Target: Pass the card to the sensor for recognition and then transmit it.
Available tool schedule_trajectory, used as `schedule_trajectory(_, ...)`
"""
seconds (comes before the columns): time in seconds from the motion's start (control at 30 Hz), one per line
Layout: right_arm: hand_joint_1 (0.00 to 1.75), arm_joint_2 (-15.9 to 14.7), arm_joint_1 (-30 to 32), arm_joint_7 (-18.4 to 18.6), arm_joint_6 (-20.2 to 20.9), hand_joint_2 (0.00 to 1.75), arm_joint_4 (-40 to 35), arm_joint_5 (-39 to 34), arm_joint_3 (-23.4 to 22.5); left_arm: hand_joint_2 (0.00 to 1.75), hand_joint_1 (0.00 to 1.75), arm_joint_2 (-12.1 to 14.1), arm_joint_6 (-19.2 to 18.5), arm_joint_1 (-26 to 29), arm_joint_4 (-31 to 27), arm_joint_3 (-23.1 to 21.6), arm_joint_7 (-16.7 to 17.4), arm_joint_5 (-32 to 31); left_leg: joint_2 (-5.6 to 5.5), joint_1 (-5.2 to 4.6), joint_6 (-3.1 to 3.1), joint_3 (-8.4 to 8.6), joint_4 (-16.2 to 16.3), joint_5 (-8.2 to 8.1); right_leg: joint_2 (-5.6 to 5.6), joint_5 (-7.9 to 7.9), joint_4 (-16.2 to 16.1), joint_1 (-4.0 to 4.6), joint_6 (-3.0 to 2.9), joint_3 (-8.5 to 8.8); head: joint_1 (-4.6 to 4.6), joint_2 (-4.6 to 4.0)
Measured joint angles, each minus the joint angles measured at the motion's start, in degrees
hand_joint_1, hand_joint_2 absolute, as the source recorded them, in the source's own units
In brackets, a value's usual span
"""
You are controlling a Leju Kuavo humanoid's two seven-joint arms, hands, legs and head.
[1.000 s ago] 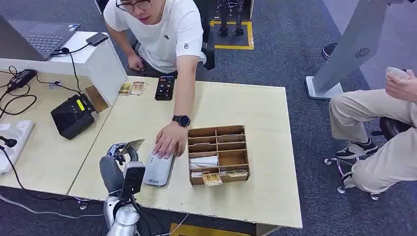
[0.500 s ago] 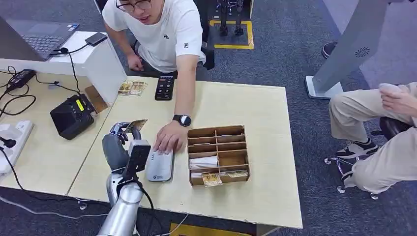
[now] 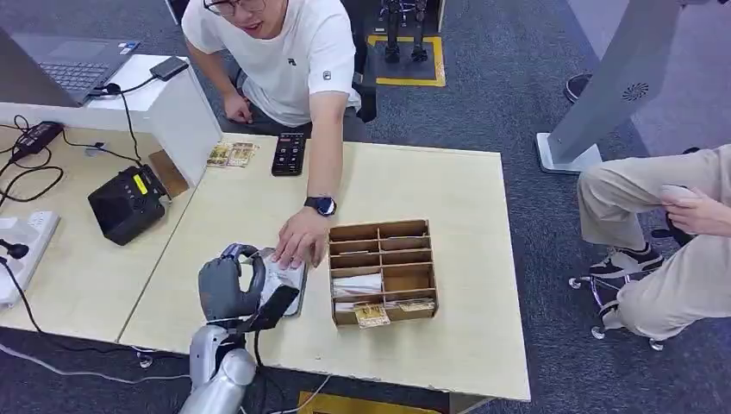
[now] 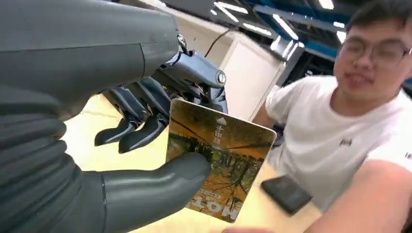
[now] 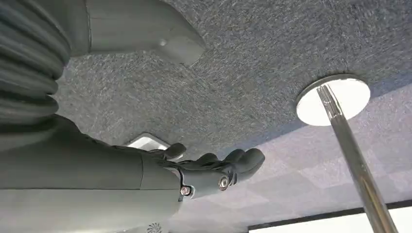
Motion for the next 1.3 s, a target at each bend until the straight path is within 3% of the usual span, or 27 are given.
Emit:
schedule_trajectory(0.5, 0.00, 0.00, 0.00, -0.52, 0.00, 1.75, -0.09, -0.11, 0.00, 1.75, 1.75, 1.07, 0.07, 1.03, 8.88, -1.14, 2.64, -2.76, 0.00, -0.01, 0.00, 0.03, 0.00, 0.00, -0.01, 0.00, 0.00, -0.01, 0.00, 0.01, 0.00, 0.00)
schedule_trajectory(1.3, 0.00, 0.00, 0.00, -1.18, 0.00, 1.75, -0.35, 0.22, 0.00, 1.75, 1.75, 2.75, -1.40, 0.02, 13.80, -7.13, 3.67, -2.36, -0.03, 0.00, 0.00, 0.18, -0.01, 0.00, -0.06, 0.00, 0.00, 0.00, 0.00, 0.23, 0.00, 0.00)
